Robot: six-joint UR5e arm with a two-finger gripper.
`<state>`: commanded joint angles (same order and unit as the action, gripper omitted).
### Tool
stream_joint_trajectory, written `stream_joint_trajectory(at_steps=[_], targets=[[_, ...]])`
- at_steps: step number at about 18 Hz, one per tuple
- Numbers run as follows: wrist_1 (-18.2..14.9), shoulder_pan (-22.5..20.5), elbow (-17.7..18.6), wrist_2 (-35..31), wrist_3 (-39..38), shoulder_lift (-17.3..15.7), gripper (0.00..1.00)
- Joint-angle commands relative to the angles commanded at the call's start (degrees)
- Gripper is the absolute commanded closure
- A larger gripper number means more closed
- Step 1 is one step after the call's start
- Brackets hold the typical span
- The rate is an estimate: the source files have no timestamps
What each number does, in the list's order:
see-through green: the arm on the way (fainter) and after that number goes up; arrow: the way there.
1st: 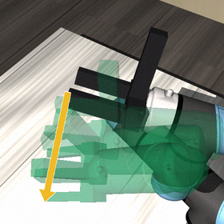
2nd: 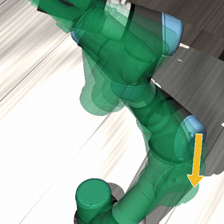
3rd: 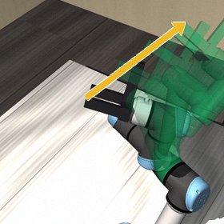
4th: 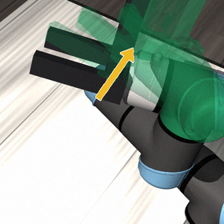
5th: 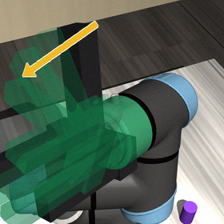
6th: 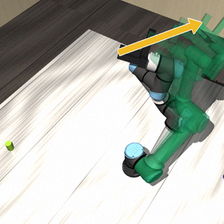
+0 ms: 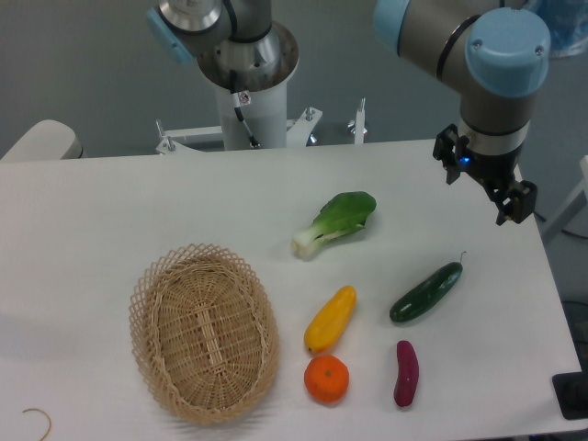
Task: Pick up the cucumber from the table
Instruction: 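Move the gripper over the green cucumber and lower toward it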
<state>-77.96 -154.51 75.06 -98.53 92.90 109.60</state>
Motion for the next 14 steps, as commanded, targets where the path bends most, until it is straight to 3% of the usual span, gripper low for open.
stream_joint_trajectory(at_steps=[9, 14], targets=[[0.4, -0.1, 1.5, 0.8, -0.5, 0.5, 0.00], [3.2, 1.1, 3.8, 1.1, -6.0, 1.5, 0.00]])
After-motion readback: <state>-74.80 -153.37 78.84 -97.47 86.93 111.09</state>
